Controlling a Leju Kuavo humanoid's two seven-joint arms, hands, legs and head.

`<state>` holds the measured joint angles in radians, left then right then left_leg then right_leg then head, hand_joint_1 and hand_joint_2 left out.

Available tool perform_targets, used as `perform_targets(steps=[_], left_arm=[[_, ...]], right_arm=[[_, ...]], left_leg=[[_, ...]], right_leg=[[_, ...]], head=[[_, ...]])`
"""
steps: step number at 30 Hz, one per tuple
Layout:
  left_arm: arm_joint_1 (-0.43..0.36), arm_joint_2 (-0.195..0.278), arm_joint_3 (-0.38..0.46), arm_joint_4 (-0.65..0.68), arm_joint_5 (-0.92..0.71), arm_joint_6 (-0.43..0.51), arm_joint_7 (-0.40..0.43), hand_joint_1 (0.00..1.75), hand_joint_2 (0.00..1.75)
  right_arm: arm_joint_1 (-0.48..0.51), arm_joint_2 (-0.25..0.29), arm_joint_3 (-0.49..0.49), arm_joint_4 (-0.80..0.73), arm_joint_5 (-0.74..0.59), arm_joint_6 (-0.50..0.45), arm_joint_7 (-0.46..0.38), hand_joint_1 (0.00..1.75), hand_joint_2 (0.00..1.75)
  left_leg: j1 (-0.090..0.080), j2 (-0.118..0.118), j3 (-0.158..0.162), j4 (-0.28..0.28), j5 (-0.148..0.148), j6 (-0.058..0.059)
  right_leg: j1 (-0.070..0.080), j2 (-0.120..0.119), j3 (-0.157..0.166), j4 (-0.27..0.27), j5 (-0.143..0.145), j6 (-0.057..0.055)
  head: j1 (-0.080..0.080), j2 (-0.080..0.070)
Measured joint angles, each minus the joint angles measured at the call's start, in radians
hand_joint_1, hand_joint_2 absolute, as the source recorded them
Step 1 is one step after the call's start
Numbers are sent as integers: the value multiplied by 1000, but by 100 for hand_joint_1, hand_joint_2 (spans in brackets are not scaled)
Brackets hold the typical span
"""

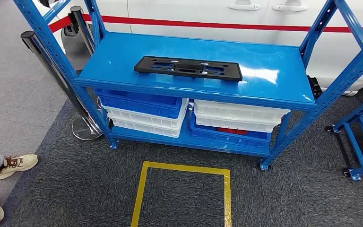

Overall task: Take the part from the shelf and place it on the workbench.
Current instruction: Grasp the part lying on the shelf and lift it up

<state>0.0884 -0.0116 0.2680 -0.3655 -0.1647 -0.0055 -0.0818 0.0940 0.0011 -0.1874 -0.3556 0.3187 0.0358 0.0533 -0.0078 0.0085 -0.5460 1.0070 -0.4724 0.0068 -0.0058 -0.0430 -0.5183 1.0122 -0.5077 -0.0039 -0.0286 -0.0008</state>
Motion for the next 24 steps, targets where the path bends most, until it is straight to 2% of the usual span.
perform_targets(steps=[4, 6, 7, 8, 10, 11, 15, 19, 24], left_arm=[[-15, -6, 74, 12, -39, 8, -9, 0, 175], [-23, -11, 123, 20, -63, 17, -12, 0, 175], [-27, -12, 148, 24, -75, 22, -13, 0, 131], [-31, -14, 172, 28, -87, 26, -15, 0, 87], [-39, -17, 219, 35, -112, 33, -20, 0, 0], [-43, -18, 241, 39, -124, 36, -23, 0, 0], [-58, -22, 318, 50, -168, 38, -42, 0, 0], [-73, -26, 389, 62, -209, 38, -63, 0, 0], [-85, -28, 464, 74, -247, 35, -84, 0, 0]], right_arm=[[-13, 0, -43, 13, 88, 13, 15, 0, 175], [-22, 0, -70, 22, 142, 20, 17, 0, 87], [-27, 1, -84, 26, 168, 22, 16, 0, 44], [-32, 1, -98, 31, 192, 22, 14, 0, 44], [-42, 4, -131, 40, 238, 25, 4, 0, 131], [-48, 7, -150, 44, 258, 28, -6, 0, 175], [-78, 19, -222, 56, 313, 54, -76, 0, 175], [-120, 37, -289, 63, 348, 94, -167, 0, 0], [-152, 62, -306, 17, 329, 165, -282, 0, 0]], left_leg=[[0, 0, 0, 0, 0, 0], [0, 0, 0, 0, 0, 0], [0, 0, 0, 0, 0, 0], [0, 0, 0, 0, 0, 0], [0, 0, 0, 0, 0, 0], [0, 0, 0, 0, 0, 0], [0, 0, 0, 0, 0, 0], [-4, 0, -1, 4, -1, 2], [-9, -1, -3, 7, -4, 10]], right_leg=[[0, 0, 0, 0, 0, 0], [0, 0, 0, 0, 0, 0], [0, 0, 0, 0, 0, 0], [0, 0, 0, 0, 0, 0], [0, 0, 0, 0, 0, 0], [0, 0, 0, 0, 0, 0], [0, 0, 0, 0, 0, 0], [-1, -1, 1, -1, 1, 1], [-5, -4, 3, -2, 1, 7]], head=[[0, 0], [0, 0], [0, 0], [0, 0], [0, 0], [0, 0], [0, 0], [0, 0], [0, 0]])
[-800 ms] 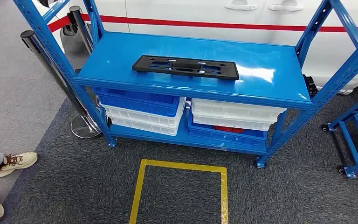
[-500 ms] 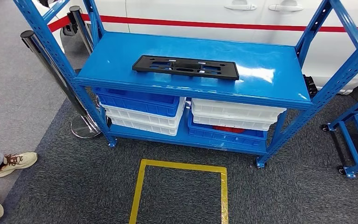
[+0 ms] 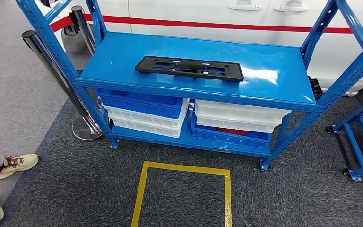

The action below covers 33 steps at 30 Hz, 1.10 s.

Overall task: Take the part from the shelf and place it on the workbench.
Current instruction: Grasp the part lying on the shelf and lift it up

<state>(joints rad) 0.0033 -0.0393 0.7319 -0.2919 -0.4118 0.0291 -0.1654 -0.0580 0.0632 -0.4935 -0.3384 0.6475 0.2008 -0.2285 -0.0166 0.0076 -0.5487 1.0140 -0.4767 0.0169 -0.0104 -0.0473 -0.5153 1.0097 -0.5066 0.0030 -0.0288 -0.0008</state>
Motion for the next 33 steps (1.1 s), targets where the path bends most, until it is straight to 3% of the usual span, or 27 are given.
perform_targets(steps=[2, 4, 7, 8, 9, 10, 12, 13, 15, 19, 20, 23, 24, 25, 28, 30, 33], left_arm=[[-3, -1, 20, 3, -10, -1, -4, 0, 0], [-7, -5, 34, 5, -18, -1, -7, 0, 0], [-14, -10, 54, 8, -28, -1, -12, 0, 0], [-15, -11, 61, 9, -31, -1, -13, 0, 0], [-15, -13, 68, 11, -34, -1, -14, 0, 0], [-15, -14, 74, 12, -37, -1, -15, 0, 0], [-16, -17, 88, 14, -41, -1, -16, 0, 0], [-17, -18, 95, 14, -44, -1, -17, 0, 0], [-20, -19, 108, 16, -49, -1, -18, 0, 0], [-24, -21, 134, 20, -59, -1, -19, 0, 0], [-26, -22, 140, 20, -62, -1, -19, 0, 0], [-29, -24, 160, 23, -71, -1, -20, 0, 0], [-29, -24, 167, 25, -74, -1, -20, 0, 0], [-29, -24, 174, 26, -77, -1, -21, 0, 0], [-29, -25, 194, 28, -88, -1, -23, 0, 0], [-30, -25, 209, 31, -94, -1, -25, 0, 0], [-36, -28, 231, 33, -104, 0, -27, 0, 0]], right_arm=[[-6, 4, 17, -47, -30, 23, -34, 0, 0], [-10, 6, 34, -98, -60, 42, -59, 0, 0], [-11, 6, 58, -180, -104, 66, -88, 0, 0], [-10, 5, 67, -210, -118, 73, -96, 0, 0], [-10, 5, 76, -242, -132, 81, -105, 0, 0], [-10, 5, 86, -275, -145, 88, -113, 0, 0], [-13, 5, 108, -343, -172, 104, -130, 0, 0], [-16, 5, 120, -377, -185, 112, -139, 0, 0], [-20, 5, 144, -441, -210, 127, -155, 0, 0], [-31, 5, 197, -581, -264, 160, -189, 0, 0], [-34, 5, 210, -615, -277, 167, -198, 0, 0], [-40, 4, 247, -714, -318, 193, -222, 0, 0], [-42, 4, 261, -748, -332, 202, -230, 0, 0], [-44, 4, 276, -782, -346, 212, -238, 0, 0], [-57, 4, 318, -881, -388, 238, -263, 0, 0], [-67, 4, 348, -945, -416, 257, -280, 0, 0], [-73, 3, 392, -1044, -457, 288, -304, 0, 0]], left_leg=[[3, -3, 8, -13, 5, 8], [11, -8, 23, -34, 15, 18], [14, -18, 30, -42, 19, 24], [15, -23, 31, -41, 17, 24], [16, -27, 32, -39, 15, 22], [18, -31, 34, -34, 11, 18], [23, -38, 35, -21, -3, 8], [23, -42, 32, -10, -11, 0], [22, -46, 24, 0, -20, -14], [25, -36, 11, 28, -42, -36], [27, -29, -7, 70, -65, -40], [30, -18, -104, 251, -131, -47], [30, -17, -123, 277, -126, -47], [30, -17, -126, 265, -102, -47], [29, -38, -63, 93, 6, -36], [27, -55, -36, 27, 23, -28], [27, -42, -29, 9, 21, -12]], right_leg=[[-1, -1, 6, -3, -1, 7], [-1, 14, -4, 29, -23, 14], [-6, 40, -100, 205, -97, 22], [-8, 42, -131, 253, -105, 26], [-11, 42, -148, 268, -93, 29], [-14, 43, -147, 244, -61, 33], [-21, 46, -108, 130, 18, 38], [-21, 50, -88, 77, 41, 37], [-19, 57, -74, 35, 44, 28], [-18, 53, -72, 26, 42, 0], [-18, 50, -69, 24, 42, -6], [-13, 43, -62, 24, 36, -15], [-12, 44, -60, 24, 33, -16], [-11, 47, -57, 24, 31, -15], [-11, 62, -48, 25, 25, -9], [-12, 75, -53, 26, 26, 1], [-14, 87, -58, 23, 29, 20]], head=[[0, 0], [1, 0], [5, 0], [5, 0], [5, 0], [5, 0], [5, 0], [6, 0], [6, 0], [5, 0], [5, 0], [4, 0], [4, 0], [4, 0], [4, 0], [4, 0], [5, 0]])
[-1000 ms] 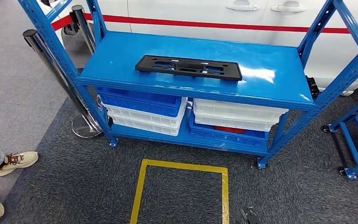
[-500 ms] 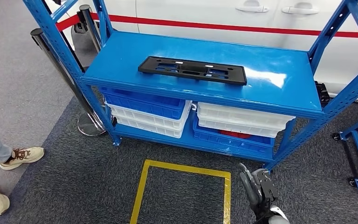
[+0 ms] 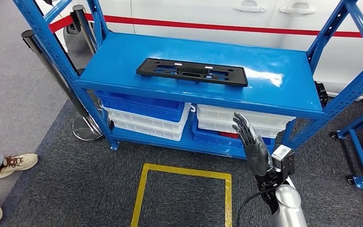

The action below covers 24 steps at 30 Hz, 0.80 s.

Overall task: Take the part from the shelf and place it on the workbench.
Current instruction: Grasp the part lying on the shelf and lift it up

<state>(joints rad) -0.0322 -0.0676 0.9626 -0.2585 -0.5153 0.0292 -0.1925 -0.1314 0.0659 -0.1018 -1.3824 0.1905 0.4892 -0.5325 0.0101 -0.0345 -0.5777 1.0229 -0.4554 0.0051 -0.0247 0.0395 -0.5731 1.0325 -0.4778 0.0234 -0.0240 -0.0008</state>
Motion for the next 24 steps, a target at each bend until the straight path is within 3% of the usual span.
perform_targets(steps=[2, 5, 6, 7, 9, 11, 13, 15, 16, 17, 19, 21, 22, 24], left_arm=[[-4, -4, 14, 1, -7, 0, -2, 0, 0], [-7, -7, 33, 3, -14, 1, -6, 0, 0], [-8, -8, 37, 3, -17, 1, -7, 0, 0], [-8, -9, 43, 3, -21, 2, -8, 0, 0], [-10, -13, 57, 4, -27, 2, -9, 0, 0], [-11, -18, 75, 7, -33, 2, -11, 0, 0], [-15, -22, 95, 10, -37, 2, -14, 0, 0], [-20, -24, 114, 12, -40, 2, -19, 0, 0], [-22, -25, 122, 13, -40, 2, -22, 0, 0], [-24, -25, 131, 15, -41, 2, -25, 0, 0], [-24, -27, 146, 18, -42, 2, -28, 0, 0], [-23, -27, 157, 20, -41, 2, -30, 0, 0], [-23, -28, 161, 21, -36, 3, -31, 0, 0], [-24, -28, 164, 21, -16, 3, -36, 0, 0]], right_arm=[[-8, -2, 26, -63, -28, 20, -17, 0, 0], [-17, -5, 68, -142, -67, 48, -40, 0, 0], [-17, -6, 80, -166, -80, 57, -48, 0, 0], [-18, -6, 93, -192, -94, 66, -56, 0, 0], [-26, -9, 124, -253, -122, 83, -72, 0, 0], [-40, -13, 162, -317, -150, 100, -89, 0, 0], [-51, -18, 201, -375, -181, 115, -106, 0, 0], [-55, -23, 236, -429, -210, 125, -122, 0, 0], [-59, -26, 252, -453, -225, 131, -130, 0, 0], [-64, -28, 268, -475, -239, 136, -138, 0, 0], [-71, -30, 299, -509, -266, 146, -154, 0, 0], [-73, -33, 320, -528, -278, 148, -161, 0, 0], [-73, -35, 326, -534, -279, 147, -161, 0, 0], [-74, -41, 333, -539, -277, 143, -162, 0, 0]], left_leg=[[4, 15, 9, -14, 5, 14], [-1, 38, 15, -18, 3, 25], [-3, 45, 16, -17, 1, 27], [-5, 53, 18, -16, -2, 28], [-9, 66, 24, -12, -9, 27], [-14, 79, 28, -7, -18, 20], [-18, 93, 31, -5, -23, 11], [-18, 101, 35, -6, -28, 1], [-17, 93, 34, 2, -38, -4], [-15, 80, 24, 29, -57, -10], [-8, 52, -25, 141, -117, -19], [0, 44, -79, 250, -153, -28], [4, 44, -87, 260, -143, -32], [14, 43, -54, 175, -77, -40]], right_leg=[[2, -13, -20, 44, -28, 7], [3, -28, -111, 218, -102, 8], [2, -29, -132, 254, -105, 8], [3, -31, -137, 255, -89, 7], [6, -48, -94, 157, -19, -1], [17, -79, -41, 43, 25, -12], [27, -89, -25, 3, 28, -20], [23, -75, -23, -7, 31, -26], [19, -68, -21, -12, 33, -31], [15, -62, -18, -17, 36, -35], [12, -50, -17, -19, 38, -40], [11, -38, -17, -18, 37, -41], [9, -32, -17, -17, 37, -40], [4, -23, -16, -12, 33, -34]], head=[[2, 0], [3, 0], [3, 0], [3, 0], [3, 0], [2, 0], [2, 0], [2, 0], [2, 0], [1, 0], [1, 0], [1, 0], [1, 0], [1, 0]])
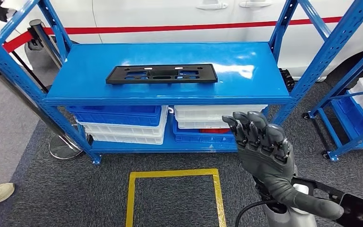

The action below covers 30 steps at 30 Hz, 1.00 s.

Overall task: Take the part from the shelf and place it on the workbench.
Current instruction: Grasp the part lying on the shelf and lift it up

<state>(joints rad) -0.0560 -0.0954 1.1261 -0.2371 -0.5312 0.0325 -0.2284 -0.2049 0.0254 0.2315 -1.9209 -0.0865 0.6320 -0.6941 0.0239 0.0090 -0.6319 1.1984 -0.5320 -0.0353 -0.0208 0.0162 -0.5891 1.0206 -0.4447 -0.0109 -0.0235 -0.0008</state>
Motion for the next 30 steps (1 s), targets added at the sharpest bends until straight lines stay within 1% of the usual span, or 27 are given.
perform_targets(steps=[1, 2, 3, 4, 6, 7, 8, 9, 11, 12, 13, 14, 15, 16, 17, 18, 19, 21, 22, 23, 24, 25, 26, 27, 28, 29, 30], left_arm=[[-1, 0, 0, 1, 12, -1, -2, 0, 0], [-2, -1, 0, 2, 20, -2, -3, 0, 0], [-3, -1, 0, 4, 26, -4, -4, 0, 0], [-3, -2, 0, 5, 31, -6, -3, 0, 0], [-3, -2, 0, 5, 37, -8, -5, 0, 0], [-4, -2, 0, 5, 39, -8, -6, 0, 0], [-4, -2, 0, 5, 41, -8, -8, 0, 0], [-5, -2, 0, 5, 44, -7, -9, 0, 0], [-6, -2, 1, 5, 47, -4, -10, 0, 0], [-6, -2, 1, 5, 48, -4, -10, 0, 0], [-6, -3, 1, 5, 48, -4, -11, 0, 0], [-6, -4, 1, 5, 48, -4, -11, 0, 0], [-6, -6, 2, 5, 47, -4, -11, 0, 0], [-6, -7, 2, 6, 45, -5, -12, 0, 0], [-6, -9, 2, 6, 43, -6, -12, 0, 0], [-6, -11, 2, 6, 40, -6, -13, 0, 0], [-6, -12, 2, 6, 37, -7, -14, 0, 0], [-7, -12, 2, 6, 35, -8, -15, 0, 0], [-7, -12, 2, 6, 35, -8, -15, 0, 0], [-7, -12, 2, 6, 35, -9, -15, 0, 0], [-7, -12, 2, 6, 35, -9, -15, 0, 0], [-7, -12, 2, 6, 36, -9, -16, 0, 0], [-7, -12, 2, 6, 36, -9, -16, 0, 0], [-6, -12, 2, 6, 37, -9, -15, 0, 0], [-6, -12, 2, 6, 37, -10, -15, 0, 0], [-6, -12, 3, 6, 38, -11, -16, 0, 0], [-6, -12, 3, 6, 39, -12, -16, 0, 0]], right_arm=[[-1, -3, 3, -2, 1, -2, 0, 0, 0], [-2, -5, 5, -3, 1, -5, 0, 0, 0], [-3, -8, 8, -4, 2, -8, 0, 0, 0], [-5, -12, 11, -4, 1, -10, 0, 0, 0], [-7, -20, 15, -2, 0, -14, 0, 0, 0], [-8, -24, 16, 0, -1, -15, 0, 0, 0], [-10, -29, 18, 2, -2, -16, 0, 0, 0], [-11, -33, 20, 6, -2, -16, 0, 0, 0], [-14, -42, 27, 18, -2, -16, 0, 0, 0], [-14, -46, 31, 25, -2, -16, 2, 0, 0], [-16, -51, 35, 33, -2, -16, 5, 0, 0], [-20, -55, 39, 40, -3, -17, 11, 0, 0], [-26, -59, 44, 48, -5, -19, 21, 0, 0], [-35, -63, 48, 55, -8, -22, 31, 0, 0], [-44, -68, 53, 64, -12, -26, 43, 0, 0], [-52, -72, 58, 72, -16, -32, 52, 0, 0], [-57, -76, 63, 81, -19, -37, 58, 0, 0], [-59, -82, 73, 95, -17, -48, 62, 0, 0], [-59, -84, 79, 101, -13, -53, 63, 0, 0], [-59, -85, 85, 104, -10, -58, 63, 0, 0], [-59, -85, 92, 107, -6, -64, 64, 0, 0], [-59, -85, 99, 110, -3, -69, 66, 0, 0], [-59, -85, 105, 114, -1, -73, 70, 0, 0], [-58, -85, 110, 118, 1, -76, 73, 0, 0], [-58, -85, 114, 121, 1, -77, 76, 0, 0], [-58, -85, 117, 125, 2, -78, 77, 0, 0], [-57, -85, 119, 127, 2, -79, 78, 0, 0]], left_leg=[[3, -2, 28, -64, 30, -4], [4, -6, 50, -117, 49, -4], [4, -8, 63, -150, 57, 0], [2, -11, 66, -160, 54, 7], [-1, -11, 64, -164, 60, 26], [-2, -11, 64, -167, 63, 34], [-3, -10, 64, -170, 66, 42], [-3, -9, 64, -172, 69, 49], [-8, -6, 62, -172, 69, 57], [-11, -5, 61, -172, 69, 59], [-14, -5, 61, -172, 69, 60], [-17, -4, 62, -172, 69, 61], [-20, -4, 63, -172, 68, 61], [-21, -4, 64, -172, 68, 61], [-25, -4, 64, -171, 67, 60], [-27, -4, 64, -171, 67, 57], [-27, -3, 63, -170, 67, 54], [-27, -2, 63, -173, 67, 43], [-27, -2, 62, -169, 62, 38], [-26, -3, 57, -153, 50, 32], [-25, -4, 41, -117, 28, 27], [-22, -5, 17, -64, 0, 23], [-19, -5, -15, 1, -29, 19], [-16, -5, -44, 58, -48, 15], [-13, -5, -62, 90, -51, 12], [-10, -5, -64, 88, -36, 9], [-8, -5, -45, 45, -4, 8]], right_leg=[[-2, 3, 0, 4, -3, 6], [-2, 6, -2, 10, -6, 13], [-2, 8, -5, 14, -7, 21], [-1, 9, -7, 15, -7, 28], [-3, 8, -8, 12, -4, 41], [-5, 4, -10, 18, -10, 46], [-7, -1, -19, 39, -25, 49], [-7, -5, -38, 81, -51, 51], [-4, -10, -97, 205, -110, 50], [-3, -10, -122, 257, -126, 49], [-2, -10, -132, 278, -124, 47], [0, -10, -125, 263, -105, 43], [3, -11, -101, 214, -74, 36], [7, -12, -68, 148, -44, 27], [12, -14, -38, 86, -23, 19], [16, -16, -17, 42, -11, 14], [19, -18, -8, 20, -10, 11], [20, -16, -5, 11, -9, 8], [17, -16, -2, 4, -6, 5], [14, -15, 2, -2, -4, 1], [10, -16, 6, -8, -2, -3], [10, -16, 8, -10, -2, -6], [10, -16, 9, -10, -3, -8], [10, -16, 9, -10, -4, -9], [9, -15, 10, -9, -6, -9], [8, -14, 12, -8, -8, -8], [7, -13, 14, -7, -11, -6]], head=[[0, 0], [0, 0], [1, 0], [1, 0], [2, 0], [2, 0], [2, 0], [2, 0], [2, 0], [2, 0], [2, 0], [2, 0], [2, 0], [2, 0], [2, 0], [2, 0], [2, 0], [1, 0], [1, 0], [0, 0], [-1, 0], [-1, 0], [-2, 0], [-2, 0], [-2, 0], [-2, 0], [-2, 0]])
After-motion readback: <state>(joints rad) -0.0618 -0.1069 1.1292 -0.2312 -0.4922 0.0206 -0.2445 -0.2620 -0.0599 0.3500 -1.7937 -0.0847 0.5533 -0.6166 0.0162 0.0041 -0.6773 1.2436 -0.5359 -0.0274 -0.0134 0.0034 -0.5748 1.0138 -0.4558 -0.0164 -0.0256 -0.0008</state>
